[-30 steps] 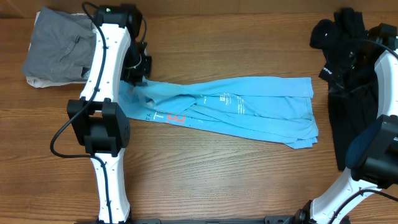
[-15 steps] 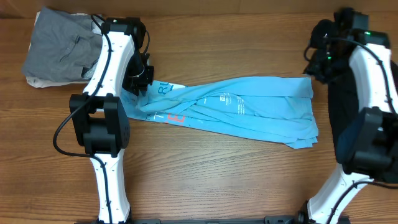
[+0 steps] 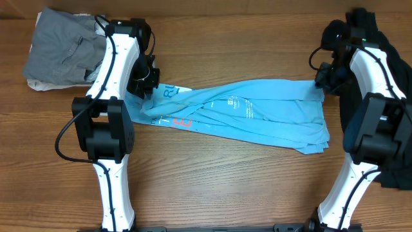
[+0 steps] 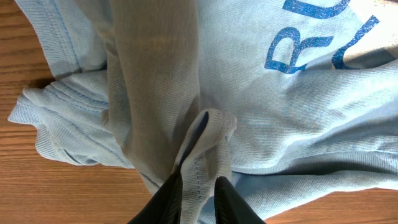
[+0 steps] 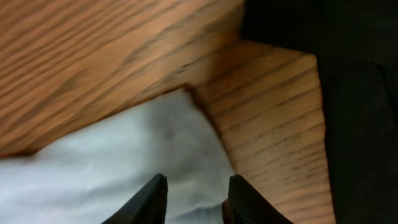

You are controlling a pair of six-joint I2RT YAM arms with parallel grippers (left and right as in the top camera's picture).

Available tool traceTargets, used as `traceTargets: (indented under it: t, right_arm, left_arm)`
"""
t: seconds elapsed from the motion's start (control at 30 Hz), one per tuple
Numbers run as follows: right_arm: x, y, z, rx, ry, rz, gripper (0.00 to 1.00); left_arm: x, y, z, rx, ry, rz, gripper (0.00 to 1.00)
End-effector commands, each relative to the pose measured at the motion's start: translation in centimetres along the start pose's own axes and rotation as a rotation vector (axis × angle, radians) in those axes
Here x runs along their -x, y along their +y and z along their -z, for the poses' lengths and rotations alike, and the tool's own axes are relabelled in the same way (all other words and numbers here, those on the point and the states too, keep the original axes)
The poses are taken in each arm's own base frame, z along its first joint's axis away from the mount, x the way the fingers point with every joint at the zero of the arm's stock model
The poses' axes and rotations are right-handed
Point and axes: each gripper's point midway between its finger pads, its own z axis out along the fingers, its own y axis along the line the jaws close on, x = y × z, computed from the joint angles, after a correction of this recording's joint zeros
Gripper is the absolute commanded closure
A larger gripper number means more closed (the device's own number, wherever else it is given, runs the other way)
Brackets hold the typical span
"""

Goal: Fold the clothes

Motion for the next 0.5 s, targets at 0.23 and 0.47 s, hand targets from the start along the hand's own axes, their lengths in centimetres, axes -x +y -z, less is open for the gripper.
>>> traceTargets:
  t: [0.23, 0.47]
  right_arm:
    - [-0.4, -1.7, -3.0, -0.072, 0.028, -0.073, 0.65]
    - [-0.7, -1.8, -3.4, -0.076, 0.041, -0.076, 0.77]
  left_arm:
    - [-0.2, -0.4, 1.3, 0.009, -0.033, -0.024, 0.79]
    - [-0.2, -0.4, 1.3, 0.009, -0.033, -0.024, 0.79]
